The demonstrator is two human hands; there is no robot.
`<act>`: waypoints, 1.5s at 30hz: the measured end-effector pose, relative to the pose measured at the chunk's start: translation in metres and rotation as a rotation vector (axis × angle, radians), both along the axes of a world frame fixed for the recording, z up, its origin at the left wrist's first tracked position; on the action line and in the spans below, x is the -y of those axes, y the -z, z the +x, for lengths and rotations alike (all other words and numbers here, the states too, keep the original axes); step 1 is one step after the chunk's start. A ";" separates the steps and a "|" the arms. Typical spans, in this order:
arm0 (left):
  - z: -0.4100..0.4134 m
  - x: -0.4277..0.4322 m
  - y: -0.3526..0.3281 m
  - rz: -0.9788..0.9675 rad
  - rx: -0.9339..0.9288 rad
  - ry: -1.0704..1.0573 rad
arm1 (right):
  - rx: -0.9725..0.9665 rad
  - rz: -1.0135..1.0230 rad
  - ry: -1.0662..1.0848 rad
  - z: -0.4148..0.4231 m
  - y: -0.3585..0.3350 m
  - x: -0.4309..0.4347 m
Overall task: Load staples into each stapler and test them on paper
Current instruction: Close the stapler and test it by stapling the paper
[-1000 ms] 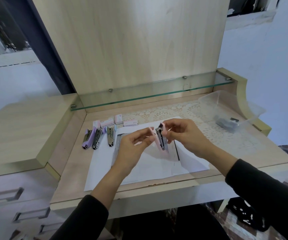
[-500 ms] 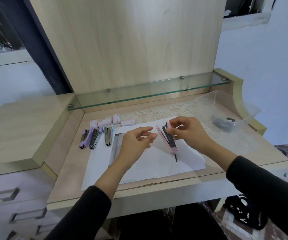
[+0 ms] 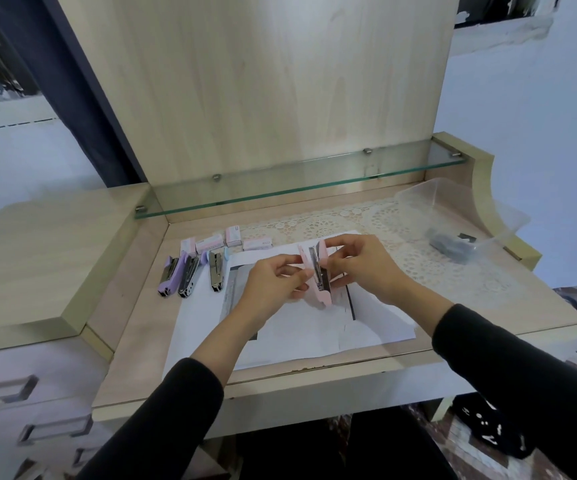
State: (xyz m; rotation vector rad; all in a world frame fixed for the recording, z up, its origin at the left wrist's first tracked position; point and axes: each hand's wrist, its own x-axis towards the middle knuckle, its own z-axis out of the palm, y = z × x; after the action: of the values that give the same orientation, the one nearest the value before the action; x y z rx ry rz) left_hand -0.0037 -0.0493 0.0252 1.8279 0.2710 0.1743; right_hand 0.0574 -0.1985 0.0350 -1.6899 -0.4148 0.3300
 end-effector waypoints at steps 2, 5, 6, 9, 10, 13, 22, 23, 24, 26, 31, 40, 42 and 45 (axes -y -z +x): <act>0.003 0.002 0.001 0.045 -0.011 0.001 | 0.038 -0.070 0.051 0.004 -0.004 0.008; 0.008 0.005 0.002 0.196 -0.037 -0.009 | 0.073 -0.188 0.142 0.015 -0.004 0.027; 0.010 0.007 0.002 0.276 -0.050 -0.007 | 0.088 -0.238 0.173 0.019 -0.002 0.033; 0.015 0.015 0.002 0.475 -0.065 0.012 | 0.089 -0.337 0.237 0.026 0.008 0.049; 0.017 0.018 0.002 0.519 -0.066 0.021 | 0.086 -0.358 0.251 0.027 0.010 0.052; 0.023 0.029 0.002 0.692 -0.094 0.028 | 0.117 -0.446 0.281 0.028 0.013 0.057; 0.027 0.047 -0.004 0.936 -0.221 -0.018 | 0.246 -0.586 0.339 0.035 0.018 0.058; 0.027 0.047 -0.005 0.913 -0.230 -0.019 | 0.281 -0.585 0.348 0.034 0.018 0.057; 0.028 0.047 -0.006 0.870 -0.231 -0.014 | 0.327 -0.580 0.358 0.032 0.016 0.055; 0.032 0.042 -0.005 0.749 -0.227 -0.012 | 0.434 -0.581 0.349 0.027 0.013 0.052; 0.030 0.019 -0.005 0.402 -0.147 -0.059 | 0.552 -0.547 0.177 0.014 0.007 0.033; 0.012 -0.025 0.001 0.363 -0.086 -0.129 | 0.585 -0.578 -0.125 -0.008 0.020 -0.001; 0.008 -0.030 0.001 0.412 -0.098 -0.117 | 0.577 -0.596 -0.179 -0.011 0.022 -0.007; 0.004 -0.037 0.003 0.502 -0.099 -0.104 | 0.574 -0.570 -0.215 -0.012 0.024 -0.013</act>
State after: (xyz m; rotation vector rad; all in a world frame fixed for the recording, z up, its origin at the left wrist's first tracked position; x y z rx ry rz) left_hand 0.0003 -0.0124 0.0219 2.3254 0.4202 0.2395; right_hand 0.0453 -0.1859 0.0110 -2.3036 -1.0026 0.1122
